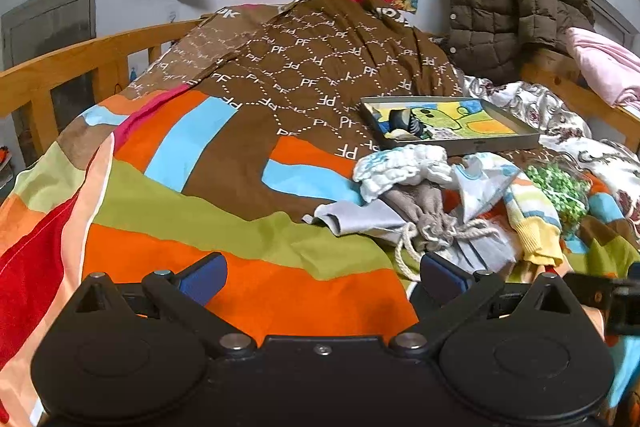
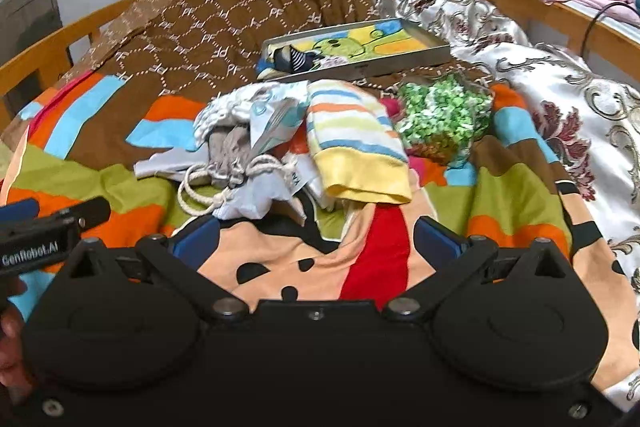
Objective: Organize soft objects
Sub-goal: 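Move both tools back from the tray to the pile of soft items, then grasp a white cloth with the left tool while the right tool grasps a grey patterned cloth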
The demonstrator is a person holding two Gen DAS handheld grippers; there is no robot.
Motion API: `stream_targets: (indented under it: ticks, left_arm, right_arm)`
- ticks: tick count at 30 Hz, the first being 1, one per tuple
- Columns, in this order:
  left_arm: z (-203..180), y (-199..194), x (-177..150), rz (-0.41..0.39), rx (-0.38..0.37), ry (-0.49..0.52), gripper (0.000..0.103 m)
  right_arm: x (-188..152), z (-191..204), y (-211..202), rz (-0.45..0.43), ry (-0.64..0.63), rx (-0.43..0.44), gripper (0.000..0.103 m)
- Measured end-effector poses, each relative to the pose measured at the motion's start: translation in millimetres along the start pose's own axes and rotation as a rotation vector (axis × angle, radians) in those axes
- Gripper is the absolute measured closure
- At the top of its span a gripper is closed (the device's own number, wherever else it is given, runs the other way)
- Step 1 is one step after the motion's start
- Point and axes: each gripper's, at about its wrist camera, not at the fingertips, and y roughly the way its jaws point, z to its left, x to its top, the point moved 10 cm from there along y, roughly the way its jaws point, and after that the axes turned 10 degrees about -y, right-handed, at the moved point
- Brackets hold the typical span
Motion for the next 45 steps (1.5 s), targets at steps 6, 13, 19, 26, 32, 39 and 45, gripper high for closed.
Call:
stream_targets:
  ticks: [6,13,19,26,32,39,45]
  left_arm:
    - [7,4,14,-0.029,0.021,-0.023,0.001]
    - [9,11,23,-0.048,0.03,0.02,0.001]
    - [4,22,30,-0.062,0.015,0.119,0.001]
    - [-2,47,37,-0.034,-0.041,0.163,0.001]
    - [-9,73,36,0.008,-0.109,0.186,0.001]
    - [-18,99,33,0.049,-0.161,0.223,0.001]
    - [-20,117,30,0.119,-0.211,0.174,0.01]
  right_arm:
    - [7,16,8,-0.016,-0.029,0.058,0.0]
    - [24,34,10,-0.124,-0.141,0.039,0.0]
    - [32,48,26,-0.143,-0.222,0.059,0.001]
    - [34,64,50,-0.136,-0.339,0.066,0.001]
    - [38,65,70,-0.11,-0.329,0.124,0.001]
    - [34,55,95,-0.049,-0.268,0.16,0.001]
    - [29,54,106,-0.014,-0.25,0.188,0.021]
